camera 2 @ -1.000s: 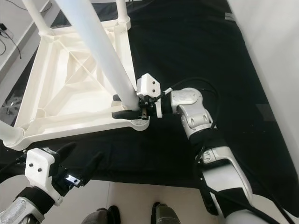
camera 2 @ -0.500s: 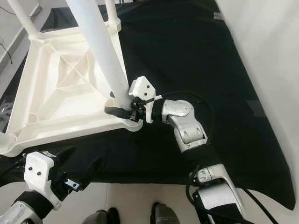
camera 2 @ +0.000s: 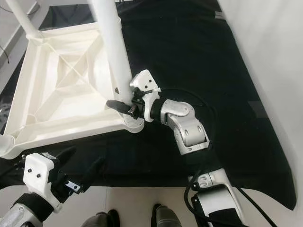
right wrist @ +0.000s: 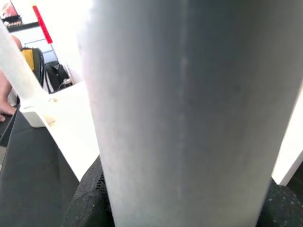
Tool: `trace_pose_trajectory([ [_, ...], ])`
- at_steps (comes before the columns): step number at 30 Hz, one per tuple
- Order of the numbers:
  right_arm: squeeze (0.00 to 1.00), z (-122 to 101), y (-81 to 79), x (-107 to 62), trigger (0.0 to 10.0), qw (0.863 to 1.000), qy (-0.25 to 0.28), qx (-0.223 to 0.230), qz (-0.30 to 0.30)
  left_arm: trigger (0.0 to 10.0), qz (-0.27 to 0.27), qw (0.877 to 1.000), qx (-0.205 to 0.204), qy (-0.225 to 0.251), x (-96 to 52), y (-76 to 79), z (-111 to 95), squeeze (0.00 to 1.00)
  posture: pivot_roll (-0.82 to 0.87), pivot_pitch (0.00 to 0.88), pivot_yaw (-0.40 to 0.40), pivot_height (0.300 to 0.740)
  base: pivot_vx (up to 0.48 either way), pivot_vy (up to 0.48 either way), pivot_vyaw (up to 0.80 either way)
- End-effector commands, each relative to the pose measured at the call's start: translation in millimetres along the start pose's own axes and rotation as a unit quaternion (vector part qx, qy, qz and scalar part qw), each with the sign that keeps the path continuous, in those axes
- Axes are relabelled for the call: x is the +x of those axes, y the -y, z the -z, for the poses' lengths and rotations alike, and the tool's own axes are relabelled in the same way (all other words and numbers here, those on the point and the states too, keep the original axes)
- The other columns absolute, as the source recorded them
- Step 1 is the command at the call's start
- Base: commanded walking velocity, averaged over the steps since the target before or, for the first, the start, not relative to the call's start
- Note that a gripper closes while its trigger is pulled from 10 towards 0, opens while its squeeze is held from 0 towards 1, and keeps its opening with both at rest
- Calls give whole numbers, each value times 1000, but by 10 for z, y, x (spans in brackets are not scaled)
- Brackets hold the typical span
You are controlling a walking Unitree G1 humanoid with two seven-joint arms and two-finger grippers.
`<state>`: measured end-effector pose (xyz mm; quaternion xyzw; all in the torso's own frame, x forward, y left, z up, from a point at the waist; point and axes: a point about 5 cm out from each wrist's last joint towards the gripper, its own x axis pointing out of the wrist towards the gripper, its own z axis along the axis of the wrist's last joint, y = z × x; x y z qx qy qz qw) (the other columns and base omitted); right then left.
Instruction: Building children table
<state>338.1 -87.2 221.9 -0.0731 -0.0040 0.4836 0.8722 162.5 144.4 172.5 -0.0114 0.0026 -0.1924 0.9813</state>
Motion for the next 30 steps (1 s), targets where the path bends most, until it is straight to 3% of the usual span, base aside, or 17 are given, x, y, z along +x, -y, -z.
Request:
trace_pose_trajectory([
  [1,0,544,-84,-24,10000,991,-97,85,19,10000,2,1000,-4,-12,-23,15,24,0,23,322,32,740,0,0,0],
  [4,0,583,-164,-30,10000,990,-82,93,72,10000,3,1000,-3,-13,-28,12,24,0,20,321,31,740,0,0,0],
  [12,0,483,-369,-3,10000,992,-24,92,81,10000,3,1000,-3,-13,-24,2,28,0,18,318,35,740,0,0,0],
  [13,0,403,-412,11,10000,996,10,61,57,10000,3,1000,-2,-14,-18,-2,31,0,20,314,36,740,0,0,0],
  [16,0,296,-484,8,10000,999,35,-12,0,10000,4,1000,-1,-14,-7,-7,36,0,20,309,36,740,0,0,0],
  [23,0,176,-412,-81,10000,991,37,-98,-79,10000,3,1000,1,-13,1,-9,40,0,21,299,32,740,0,0,0],
  [30,0,178,-180,-189,10000,986,27,-111,-120,10000,3,1000,3,-15,-22,2,43,0,27,295,36,740,0,0,0],
])
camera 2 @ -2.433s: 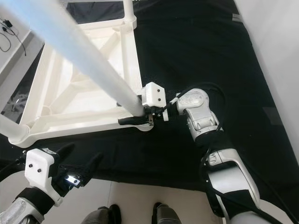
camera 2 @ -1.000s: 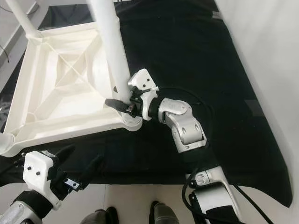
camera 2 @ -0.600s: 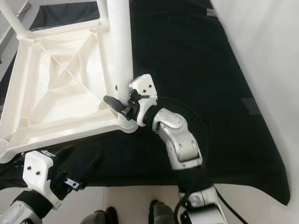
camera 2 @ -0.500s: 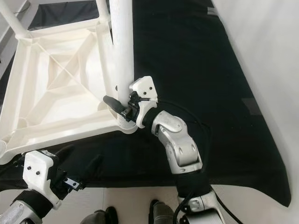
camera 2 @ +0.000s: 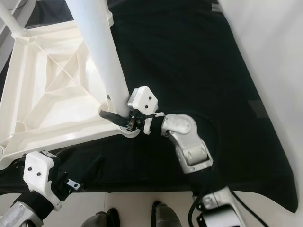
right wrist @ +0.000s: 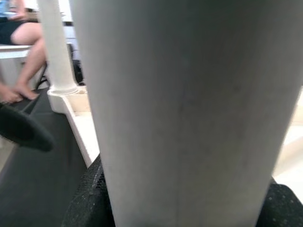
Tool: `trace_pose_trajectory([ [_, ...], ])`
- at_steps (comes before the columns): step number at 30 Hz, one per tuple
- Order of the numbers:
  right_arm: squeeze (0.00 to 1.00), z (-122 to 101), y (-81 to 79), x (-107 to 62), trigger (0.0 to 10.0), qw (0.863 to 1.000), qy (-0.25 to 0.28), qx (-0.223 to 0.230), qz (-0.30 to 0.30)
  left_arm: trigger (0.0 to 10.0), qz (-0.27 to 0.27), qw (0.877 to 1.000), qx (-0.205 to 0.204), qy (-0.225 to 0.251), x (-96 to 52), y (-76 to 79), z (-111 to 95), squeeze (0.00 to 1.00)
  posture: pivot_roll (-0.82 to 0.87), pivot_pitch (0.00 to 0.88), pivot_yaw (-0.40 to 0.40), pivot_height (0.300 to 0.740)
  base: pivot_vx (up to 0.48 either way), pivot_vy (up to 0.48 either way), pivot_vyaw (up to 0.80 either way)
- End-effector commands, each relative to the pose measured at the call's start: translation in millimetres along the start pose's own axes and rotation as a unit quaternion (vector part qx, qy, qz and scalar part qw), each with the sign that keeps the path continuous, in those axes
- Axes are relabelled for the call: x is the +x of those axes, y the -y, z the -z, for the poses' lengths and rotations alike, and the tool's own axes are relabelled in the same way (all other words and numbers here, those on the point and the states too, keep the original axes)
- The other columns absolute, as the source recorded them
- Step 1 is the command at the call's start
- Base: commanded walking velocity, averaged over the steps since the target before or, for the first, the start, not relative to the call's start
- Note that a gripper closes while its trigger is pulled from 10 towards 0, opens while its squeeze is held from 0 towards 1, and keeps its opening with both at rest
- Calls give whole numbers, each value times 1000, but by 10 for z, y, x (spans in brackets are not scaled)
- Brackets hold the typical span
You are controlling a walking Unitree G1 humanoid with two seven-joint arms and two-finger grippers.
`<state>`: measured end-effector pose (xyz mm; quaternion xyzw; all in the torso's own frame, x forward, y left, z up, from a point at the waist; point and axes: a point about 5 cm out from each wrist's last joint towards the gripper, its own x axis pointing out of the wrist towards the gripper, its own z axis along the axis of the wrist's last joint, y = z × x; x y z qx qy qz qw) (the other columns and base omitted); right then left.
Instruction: Building children table
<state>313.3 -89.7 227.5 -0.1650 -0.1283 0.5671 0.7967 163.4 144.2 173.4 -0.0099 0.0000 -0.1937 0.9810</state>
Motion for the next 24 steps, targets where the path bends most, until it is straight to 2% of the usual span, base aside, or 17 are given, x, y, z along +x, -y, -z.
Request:
trace_pose_trajectory([
  [1,0,264,-61,-77,10000,998,-43,41,-34,10000,3,1000,1,-18,-38,7,52,0,31,295,38,740,0,0,0],
  [5,0,306,-32,-94,10000,996,-53,43,-50,10000,4,1000,2,-20,-50,13,53,0,37,296,39,740,0,0,0],
  [8,0,331,74,-119,10000,989,-64,66,-117,10000,5,1000,2,-24,-82,22,49,0,49,306,42,740,0,0,0],
  [11,0,325,108,-126,10000,986,-62,74,-136,10000,5,1000,2,-25,-89,23,49,0,49,306,42,740,0,0,0],
  [14,0,261,253,-77,10000,977,-50,98,-180,10000,4,1000,-1,-30,-154,48,32,0,74,331,45,740,0,0,0],
  [20,0,217,305,-33,10000,972,-32,108,-205,10000,4,999,-4,-34,-211,72,20,0,92,348,45,740,0,0,0],
  [24,0,182,343,29,10000,964,-10,107,-242,10000,2,999,-13,-42,-316,109,-11,0,124,375,48,740,0,0,0],
])
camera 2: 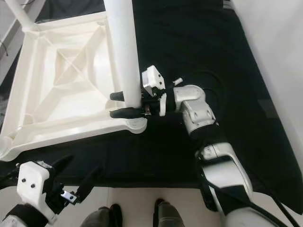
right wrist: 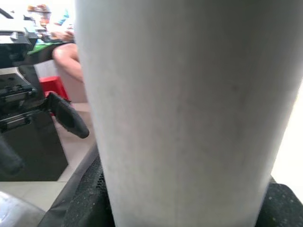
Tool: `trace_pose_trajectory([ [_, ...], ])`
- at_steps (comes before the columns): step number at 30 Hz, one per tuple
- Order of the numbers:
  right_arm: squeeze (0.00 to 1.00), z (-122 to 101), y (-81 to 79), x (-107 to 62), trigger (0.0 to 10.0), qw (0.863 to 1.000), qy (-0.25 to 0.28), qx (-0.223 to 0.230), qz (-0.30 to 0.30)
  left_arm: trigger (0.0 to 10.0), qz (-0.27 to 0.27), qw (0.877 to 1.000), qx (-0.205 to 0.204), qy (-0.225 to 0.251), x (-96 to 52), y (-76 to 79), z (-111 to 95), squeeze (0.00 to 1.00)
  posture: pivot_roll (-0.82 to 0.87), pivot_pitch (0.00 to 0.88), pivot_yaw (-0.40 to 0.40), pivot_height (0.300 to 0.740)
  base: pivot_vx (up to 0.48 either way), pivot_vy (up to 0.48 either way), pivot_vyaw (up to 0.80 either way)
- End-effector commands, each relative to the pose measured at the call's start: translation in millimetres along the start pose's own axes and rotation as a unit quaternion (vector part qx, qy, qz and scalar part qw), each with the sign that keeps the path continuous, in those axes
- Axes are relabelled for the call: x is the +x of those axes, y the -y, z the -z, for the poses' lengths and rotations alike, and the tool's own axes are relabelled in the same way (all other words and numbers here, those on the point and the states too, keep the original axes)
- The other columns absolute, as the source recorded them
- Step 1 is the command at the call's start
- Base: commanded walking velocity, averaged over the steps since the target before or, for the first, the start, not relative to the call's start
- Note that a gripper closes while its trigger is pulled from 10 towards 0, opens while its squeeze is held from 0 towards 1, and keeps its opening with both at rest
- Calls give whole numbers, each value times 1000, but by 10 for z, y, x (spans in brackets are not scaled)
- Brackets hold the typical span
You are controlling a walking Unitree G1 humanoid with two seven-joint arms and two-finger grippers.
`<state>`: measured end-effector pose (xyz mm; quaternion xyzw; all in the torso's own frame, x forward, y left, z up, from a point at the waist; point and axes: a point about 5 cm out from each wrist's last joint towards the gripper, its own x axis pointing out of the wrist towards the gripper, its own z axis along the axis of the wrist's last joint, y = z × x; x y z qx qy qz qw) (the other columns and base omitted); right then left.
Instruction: Building children table
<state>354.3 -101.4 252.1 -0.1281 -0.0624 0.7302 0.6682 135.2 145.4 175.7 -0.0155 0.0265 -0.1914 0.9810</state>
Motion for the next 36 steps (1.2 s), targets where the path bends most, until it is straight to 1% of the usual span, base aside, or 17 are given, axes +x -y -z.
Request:
trace_pose_trajectory([
  [1,0,249,-101,50,10000,998,-15,45,-33,10000,4,1000,-2,-17,-50,12,14,0,124,375,48,740,0,0,0],
  [5,0,249,-104,58,10000,998,-20,33,-47,10000,4,1000,-8,-20,-100,23,-4,0,139,392,56,740,0,0,0],
  [7,0,285,-128,64,10000,997,-47,8,-59,10000,3,1000,-11,-23,-139,27,-12,0,143,400,60,740,0,0,0],
  [12,0,324,-158,78,10000,994,-80,-15,-75,10000,4,1000,-11,-25,-157,25,-8,0,143,405,64,740,0,0,0],
  [13,0,372,-188,72,10000,982,-148,-57,-106,10000,4,1000,-13,-27,-168,26,-3,0,142,408,67,740,0,0,0],
  [14,0,372,-188,72,10000,982,-148,-57,-106,10000,4,1000,-13,-27,-168,26,-3,0,142,408,67,740,0,0,0],
  [15,0,387,-193,64,10000,975,-173,-73,-117,10000,4,1000,-14,-27,-169,27,-2,0,140,408,65,740,0,0,0],
  [17,0,394,-190,51,10000,968,-198,-87,-129,10000,4,999,-15,-28,-170,27,0,0,139,409,64,740,0,0,0],
  [22,0,340,-163,23,10000,964,-212,-86,-135,10000,4,999,-18,-27,-165,32,-2,0,135,410,59,740,0,0,0],
  [26,0,302,-145,18,10000,966,-205,-78,-134,10000,5,999,-20,-25,-162,35,-4,0,130,408,57,740,0,0,0],
  [27,0,270,-130,31,10000,972,-188,-66,-128,10000,5,999,-21,-25,-160,36,-5,0,126,408,54,740,0,0,0],
  [28,0,216,-103,59,10000,980,-155,-45,-117,10000,5,999,-23,-24,-156,36,-8,0,123,407,51,740,0,0,0],
  [29,0,188,-79,78,10000,984,-136,-29,-107,10000,5,999,-23,-23,-154,37,-9,0,123,407,51,740,0,0,0],
  [30,0,188,-79,78,10000,984,-136,-29,-107,10000,5,999,-23,-23,-154,37,-9,0,123,407,51,740,0,0,0],
  [31,0,173,-43,103,10000,989,-111,-9,-93,10000,5,999,-24,-23,-149,37,-11,0,122,406,50,740,0,0,0],
  [35,0,201,-32,111,10000,991,-100,7,-84,10000,5,999,-24,-23,-146,38,-13,0,122,405,48,740,0,0,0],
  [36,0,229,-30,114,10000,992,-94,20,-78,10000,5,999,-24,-22,-144,38,-14,0,121,406,48,740,0,0,0],
])
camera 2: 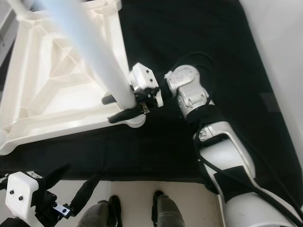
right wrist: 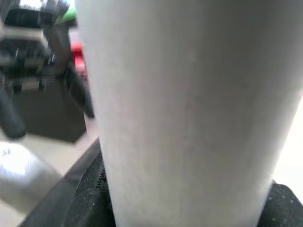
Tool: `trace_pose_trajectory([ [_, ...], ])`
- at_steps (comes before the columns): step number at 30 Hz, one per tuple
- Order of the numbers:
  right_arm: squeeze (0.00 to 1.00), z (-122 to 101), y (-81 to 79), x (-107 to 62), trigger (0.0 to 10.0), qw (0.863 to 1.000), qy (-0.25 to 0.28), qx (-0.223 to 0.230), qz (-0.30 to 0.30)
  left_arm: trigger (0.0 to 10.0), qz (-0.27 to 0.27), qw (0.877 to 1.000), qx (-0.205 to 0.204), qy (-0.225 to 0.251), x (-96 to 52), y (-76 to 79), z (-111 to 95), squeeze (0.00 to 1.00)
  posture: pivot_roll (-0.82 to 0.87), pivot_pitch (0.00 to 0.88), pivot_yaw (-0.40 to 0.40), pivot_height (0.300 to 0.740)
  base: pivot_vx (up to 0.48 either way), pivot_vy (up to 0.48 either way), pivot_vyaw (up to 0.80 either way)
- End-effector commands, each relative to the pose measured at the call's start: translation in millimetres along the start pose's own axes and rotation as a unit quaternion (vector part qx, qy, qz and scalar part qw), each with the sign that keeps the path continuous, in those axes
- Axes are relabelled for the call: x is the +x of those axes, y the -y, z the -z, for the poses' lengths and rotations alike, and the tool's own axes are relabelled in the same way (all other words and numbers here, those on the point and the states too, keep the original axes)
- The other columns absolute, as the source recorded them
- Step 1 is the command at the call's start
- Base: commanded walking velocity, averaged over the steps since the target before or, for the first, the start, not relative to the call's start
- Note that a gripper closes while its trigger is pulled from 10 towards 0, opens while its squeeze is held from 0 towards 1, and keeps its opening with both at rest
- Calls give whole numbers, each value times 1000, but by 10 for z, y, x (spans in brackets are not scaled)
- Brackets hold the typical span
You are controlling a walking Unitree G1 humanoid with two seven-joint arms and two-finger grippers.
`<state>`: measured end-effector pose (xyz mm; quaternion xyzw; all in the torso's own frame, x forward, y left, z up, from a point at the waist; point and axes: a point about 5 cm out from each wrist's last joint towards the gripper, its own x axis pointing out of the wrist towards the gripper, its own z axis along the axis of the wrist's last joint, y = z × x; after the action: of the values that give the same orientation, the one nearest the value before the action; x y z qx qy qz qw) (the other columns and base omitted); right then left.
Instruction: Building children table
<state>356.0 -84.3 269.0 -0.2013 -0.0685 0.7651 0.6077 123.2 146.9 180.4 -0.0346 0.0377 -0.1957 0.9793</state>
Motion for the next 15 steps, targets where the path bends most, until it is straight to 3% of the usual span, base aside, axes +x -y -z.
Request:
trace_pose_trajectory([
  [1,0,412,-157,20,10000,995,-40,93,-7,10000,0,1000,-4,-14,-23,4,26,0,121,406,48,740,0,0,0],
  [9,0,576,-239,108,10000,991,-6,129,36,10000,0,1000,-6,-14,-21,8,25,0,118,409,53,740,0,0,0],
  [15,0,656,-275,135,10000,989,-12,138,56,10000,2,1000,-8,-15,-21,10,27,0,114,408,56,740,0,0,0],
])
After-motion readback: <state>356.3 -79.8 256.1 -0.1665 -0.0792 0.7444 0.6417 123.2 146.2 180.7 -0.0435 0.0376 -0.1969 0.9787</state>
